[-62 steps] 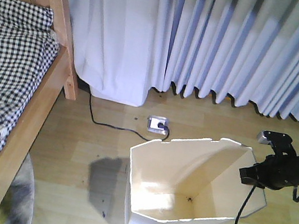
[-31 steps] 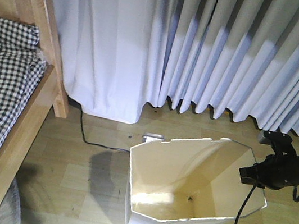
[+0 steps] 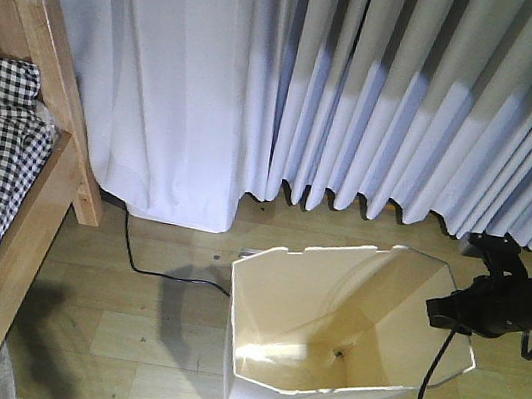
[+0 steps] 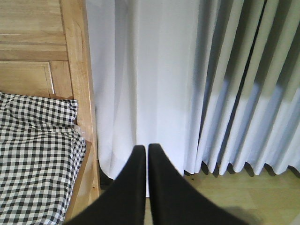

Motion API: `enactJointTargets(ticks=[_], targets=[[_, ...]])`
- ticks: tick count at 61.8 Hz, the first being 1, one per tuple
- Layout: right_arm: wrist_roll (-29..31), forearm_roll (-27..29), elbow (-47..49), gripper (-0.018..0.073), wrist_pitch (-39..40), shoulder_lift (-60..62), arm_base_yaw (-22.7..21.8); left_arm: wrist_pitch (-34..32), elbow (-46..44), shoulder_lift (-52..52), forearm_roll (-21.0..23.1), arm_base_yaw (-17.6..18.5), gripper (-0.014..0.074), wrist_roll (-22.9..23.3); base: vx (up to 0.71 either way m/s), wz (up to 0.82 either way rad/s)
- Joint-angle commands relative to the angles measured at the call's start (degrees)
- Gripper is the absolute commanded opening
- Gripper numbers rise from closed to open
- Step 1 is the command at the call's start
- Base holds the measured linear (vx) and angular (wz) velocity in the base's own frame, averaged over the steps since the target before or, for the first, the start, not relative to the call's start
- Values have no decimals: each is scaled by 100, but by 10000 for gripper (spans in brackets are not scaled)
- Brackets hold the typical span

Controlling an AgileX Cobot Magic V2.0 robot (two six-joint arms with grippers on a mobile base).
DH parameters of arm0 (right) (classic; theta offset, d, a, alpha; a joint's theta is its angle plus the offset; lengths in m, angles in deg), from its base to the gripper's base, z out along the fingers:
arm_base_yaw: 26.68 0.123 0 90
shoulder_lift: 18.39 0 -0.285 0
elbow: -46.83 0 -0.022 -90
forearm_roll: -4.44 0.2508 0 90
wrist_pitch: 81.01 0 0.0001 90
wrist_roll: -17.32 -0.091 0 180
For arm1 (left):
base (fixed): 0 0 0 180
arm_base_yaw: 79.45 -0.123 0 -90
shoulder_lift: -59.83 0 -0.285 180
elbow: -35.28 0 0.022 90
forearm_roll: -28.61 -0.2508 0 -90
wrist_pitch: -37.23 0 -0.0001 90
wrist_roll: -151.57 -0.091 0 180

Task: Move trash bin to bedside with robot
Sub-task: 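Drive forward carrying the bin with the right gripper to the bedside, then set the bin down on the floor beside the bed with the right gripper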

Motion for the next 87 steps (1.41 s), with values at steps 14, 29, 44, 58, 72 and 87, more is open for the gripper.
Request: enactJointTargets(ticks=[14, 29, 44, 58, 72, 87], targets=[[-78, 368, 84, -6, -971, 373, -23, -424, 160, 55, 50, 34, -6, 46, 0, 0], [-78, 368, 84, -6, -971, 373, -23, -424, 160, 55, 50, 34, -6, 46, 0, 0], [-103, 514, 84, -6, -988, 373, -23, -424, 160, 55, 50, 34, -6, 46, 0, 0], [-103, 622, 84, -6, -971, 373, -23, -424, 160, 55, 50, 34, -6, 46, 0, 0], [-315, 1170, 177, -6, 245, 144, -23, -424, 160, 55, 50, 34, -6, 46, 0, 0], [-370, 1205, 857, -6, 253, -430, -23, -424, 160, 55, 50, 34, -6, 46, 0, 0]])
